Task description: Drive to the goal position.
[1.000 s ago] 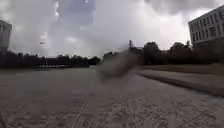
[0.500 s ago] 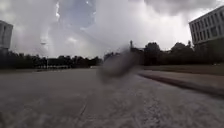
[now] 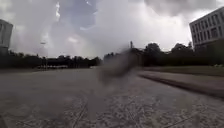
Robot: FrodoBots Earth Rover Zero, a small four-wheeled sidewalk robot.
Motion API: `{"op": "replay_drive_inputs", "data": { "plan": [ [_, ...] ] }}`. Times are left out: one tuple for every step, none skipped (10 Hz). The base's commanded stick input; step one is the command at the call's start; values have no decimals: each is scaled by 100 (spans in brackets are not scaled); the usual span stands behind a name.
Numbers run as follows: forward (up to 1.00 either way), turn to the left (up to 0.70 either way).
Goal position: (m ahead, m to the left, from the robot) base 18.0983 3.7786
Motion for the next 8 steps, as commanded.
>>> {"op": "replay_drive_inputs", "data": {
  "plan": [
    [70, 0],
    [70, 0],
    [70, 0],
    [70, 0],
    [70, 2],
    [70, 0],
    [70, 2],
    [70, 2]
  ]
}}
